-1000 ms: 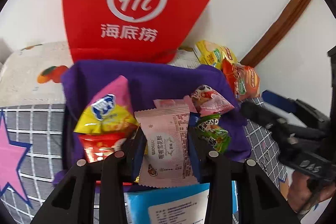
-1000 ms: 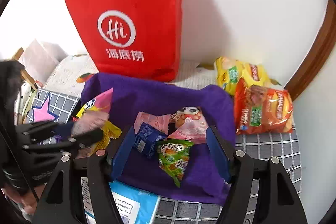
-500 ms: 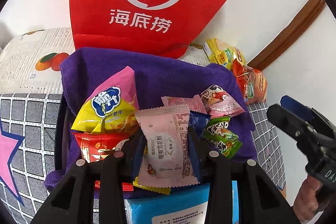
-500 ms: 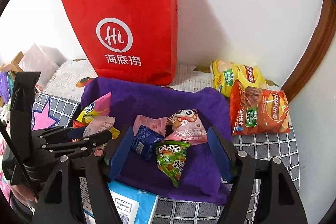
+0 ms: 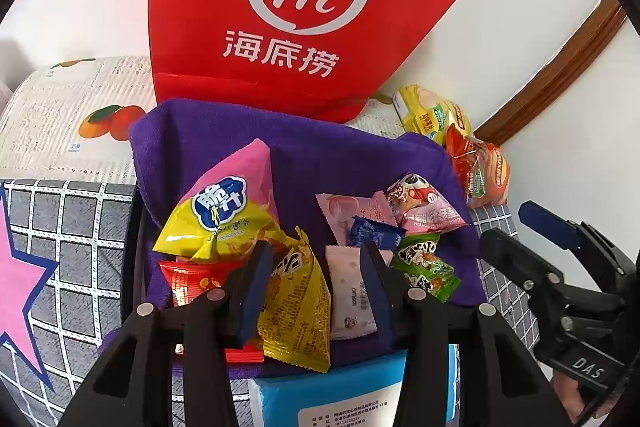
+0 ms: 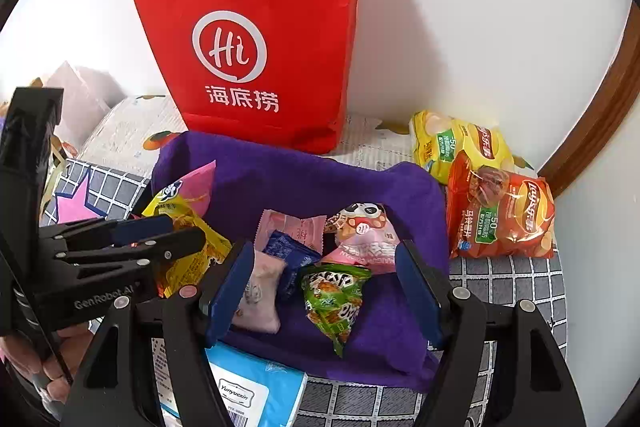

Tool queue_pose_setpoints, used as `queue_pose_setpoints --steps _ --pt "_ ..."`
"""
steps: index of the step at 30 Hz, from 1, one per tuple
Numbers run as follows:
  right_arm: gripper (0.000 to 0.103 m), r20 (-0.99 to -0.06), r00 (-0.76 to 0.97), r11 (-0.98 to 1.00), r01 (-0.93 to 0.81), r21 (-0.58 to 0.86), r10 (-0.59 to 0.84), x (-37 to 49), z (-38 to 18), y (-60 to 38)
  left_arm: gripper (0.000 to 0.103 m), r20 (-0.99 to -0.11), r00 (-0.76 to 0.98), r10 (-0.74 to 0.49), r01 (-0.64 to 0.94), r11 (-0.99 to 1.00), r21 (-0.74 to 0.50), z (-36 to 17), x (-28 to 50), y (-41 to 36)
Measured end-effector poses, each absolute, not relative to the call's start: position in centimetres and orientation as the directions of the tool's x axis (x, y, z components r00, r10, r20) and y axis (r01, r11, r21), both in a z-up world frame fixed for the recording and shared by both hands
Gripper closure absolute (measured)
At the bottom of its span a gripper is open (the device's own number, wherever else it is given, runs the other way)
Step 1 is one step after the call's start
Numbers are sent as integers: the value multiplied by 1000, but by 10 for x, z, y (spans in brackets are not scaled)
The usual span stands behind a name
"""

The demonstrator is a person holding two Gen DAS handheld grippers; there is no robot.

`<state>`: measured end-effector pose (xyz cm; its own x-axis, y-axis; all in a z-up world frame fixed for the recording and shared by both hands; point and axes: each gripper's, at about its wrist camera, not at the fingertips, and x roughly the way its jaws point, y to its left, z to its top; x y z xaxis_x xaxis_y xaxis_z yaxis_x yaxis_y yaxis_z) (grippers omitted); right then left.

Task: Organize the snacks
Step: 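Lower pink cookie packet onto the towel and open left tool, then grasp the pink Lotso candy stick on the bed with right tool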

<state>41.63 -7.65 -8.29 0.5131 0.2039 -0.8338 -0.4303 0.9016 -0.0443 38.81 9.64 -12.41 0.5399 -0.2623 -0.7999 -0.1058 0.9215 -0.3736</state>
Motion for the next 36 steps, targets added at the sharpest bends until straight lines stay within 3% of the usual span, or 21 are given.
queue_pose_setpoints --steps 12,15,19,29,36 --pt "31 -817 534 897 -440 -48 218 403 -73 -69 58 -780 576 -244 -113 922 -372 -100 379 110" --pt "31 -807 536 897 -443 -18 248 393 -66 -68 49 -776 588 -229 -109 928 -356 -91 374 112" --pt "31 -796 530 899 -435 39 291 367 -62 -75 49 -787 591 -177 -116 947 -299 -78 367 112" --pt "48 -834 454 922 -354 154 313 286 -92 -102 49 -775 616 -142 -109 959 -263 -50 332 110" --pt "47 -862 353 911 -330 249 363 237 -121 -98 49 -787 604 -126 -96 969 -228 -60 276 115"
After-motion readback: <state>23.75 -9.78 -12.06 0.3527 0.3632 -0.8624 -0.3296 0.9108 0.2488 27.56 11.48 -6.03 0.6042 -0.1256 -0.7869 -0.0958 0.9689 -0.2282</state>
